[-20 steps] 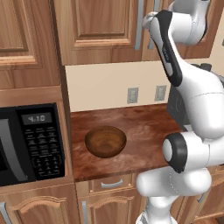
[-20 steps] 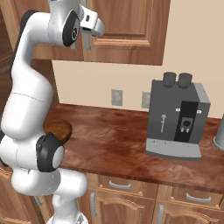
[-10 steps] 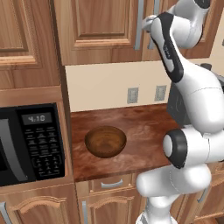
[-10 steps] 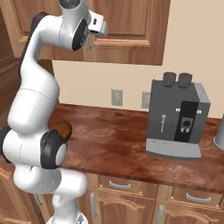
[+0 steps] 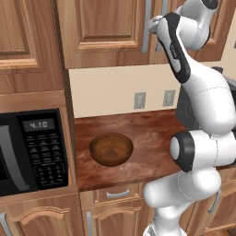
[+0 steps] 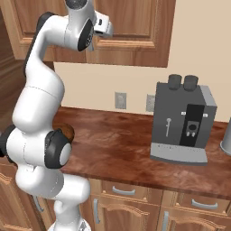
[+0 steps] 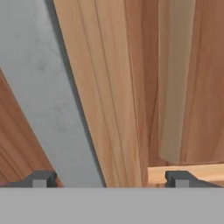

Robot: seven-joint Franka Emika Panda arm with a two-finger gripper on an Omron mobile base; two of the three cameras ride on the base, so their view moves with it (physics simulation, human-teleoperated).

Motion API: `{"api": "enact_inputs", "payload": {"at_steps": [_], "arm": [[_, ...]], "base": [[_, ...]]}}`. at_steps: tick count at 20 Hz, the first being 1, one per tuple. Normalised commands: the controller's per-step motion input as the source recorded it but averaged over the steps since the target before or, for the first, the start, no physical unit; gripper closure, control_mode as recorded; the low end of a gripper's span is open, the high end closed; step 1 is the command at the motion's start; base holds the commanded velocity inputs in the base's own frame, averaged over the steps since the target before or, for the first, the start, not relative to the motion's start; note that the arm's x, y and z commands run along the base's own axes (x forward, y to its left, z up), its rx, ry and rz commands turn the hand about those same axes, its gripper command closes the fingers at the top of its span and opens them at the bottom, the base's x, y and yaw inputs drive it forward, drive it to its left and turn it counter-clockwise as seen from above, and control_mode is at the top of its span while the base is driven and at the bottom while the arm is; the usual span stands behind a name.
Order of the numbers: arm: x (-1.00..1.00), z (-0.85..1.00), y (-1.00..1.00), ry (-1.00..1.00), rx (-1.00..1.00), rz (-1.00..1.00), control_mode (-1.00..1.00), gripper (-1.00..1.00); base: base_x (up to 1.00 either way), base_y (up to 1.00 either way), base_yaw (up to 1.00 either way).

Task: Open the cabinet and setup a tea strainer by placing it in the bowl upright.

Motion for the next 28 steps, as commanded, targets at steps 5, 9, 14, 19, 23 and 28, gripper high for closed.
{"api": "enact_inputs", "payload": {"at_steps": [5,9,14,19,23,28], "arm": [[0.36,-0.09,0.00,-0.10,0.00,0.00,-1.00,-1.00],[0.27,-0.08,0.00,-0.11,0.00,0.00,-1.00,1.00],[0.26,-0.01,0.00,-0.07,0.00,0.00,-1.00,1.00],[0.21,0.00,0.00,0.00,0.00,0.01,-1.00,1.00],[0.14,0.00,0.01,0.00,0.00,0.00,-1.00,1.00],[0.16,-0.08,0.04,0.09,-0.09,-0.02,-1.00,1.00]], "base": [[0.00,0.00,0.00],[0.00,0.00,0.00],[0.00,0.00,0.00],[0.00,0.00,0.00],[0.00,0.00,0.00],[0.00,0.00,0.00]]}}
